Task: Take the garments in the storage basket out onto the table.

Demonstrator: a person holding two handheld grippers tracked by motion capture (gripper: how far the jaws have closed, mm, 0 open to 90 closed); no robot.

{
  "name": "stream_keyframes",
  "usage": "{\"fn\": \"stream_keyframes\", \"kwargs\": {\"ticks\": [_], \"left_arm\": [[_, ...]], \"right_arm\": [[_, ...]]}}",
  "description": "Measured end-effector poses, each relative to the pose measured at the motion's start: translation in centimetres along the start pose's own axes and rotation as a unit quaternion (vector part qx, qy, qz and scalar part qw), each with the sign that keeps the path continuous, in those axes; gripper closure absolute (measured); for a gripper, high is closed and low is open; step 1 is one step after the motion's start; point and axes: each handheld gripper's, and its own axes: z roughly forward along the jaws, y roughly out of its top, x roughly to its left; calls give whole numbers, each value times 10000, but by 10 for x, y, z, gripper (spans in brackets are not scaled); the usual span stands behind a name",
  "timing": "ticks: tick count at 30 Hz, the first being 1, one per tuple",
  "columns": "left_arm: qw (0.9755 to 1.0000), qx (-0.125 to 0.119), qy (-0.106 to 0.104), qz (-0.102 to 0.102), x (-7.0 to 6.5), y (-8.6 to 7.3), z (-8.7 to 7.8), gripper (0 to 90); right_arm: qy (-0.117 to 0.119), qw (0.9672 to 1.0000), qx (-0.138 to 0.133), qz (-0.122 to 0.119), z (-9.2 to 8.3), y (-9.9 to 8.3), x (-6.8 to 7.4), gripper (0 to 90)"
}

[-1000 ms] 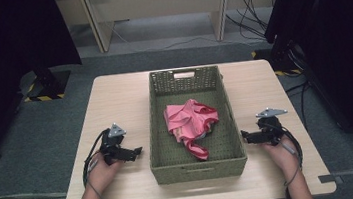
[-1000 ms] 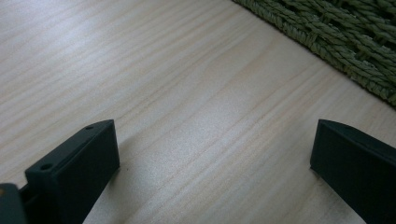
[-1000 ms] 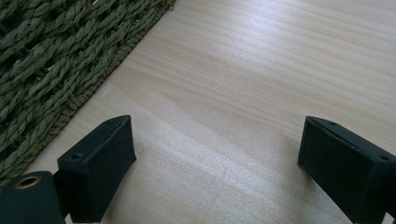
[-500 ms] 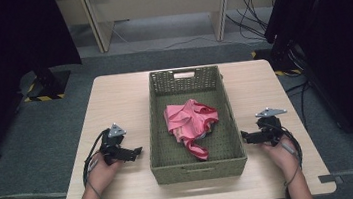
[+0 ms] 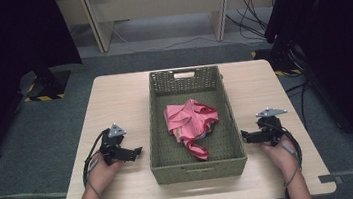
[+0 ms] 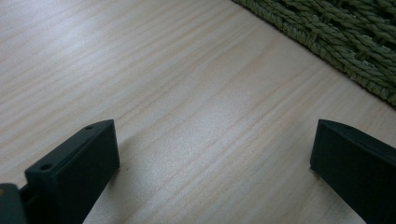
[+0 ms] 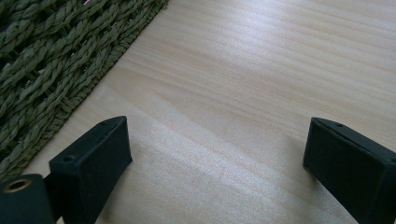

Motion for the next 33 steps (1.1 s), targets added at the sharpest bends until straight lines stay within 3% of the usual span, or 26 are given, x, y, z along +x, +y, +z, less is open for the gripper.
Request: {"fn": "stream_keyframes", "kwargs": {"ticks": [33], "left_arm": [[10000,-1,-1,1,0,0,0,4]], "right_arm": [[-38,10000,57,29,0,2,1,107]]}}
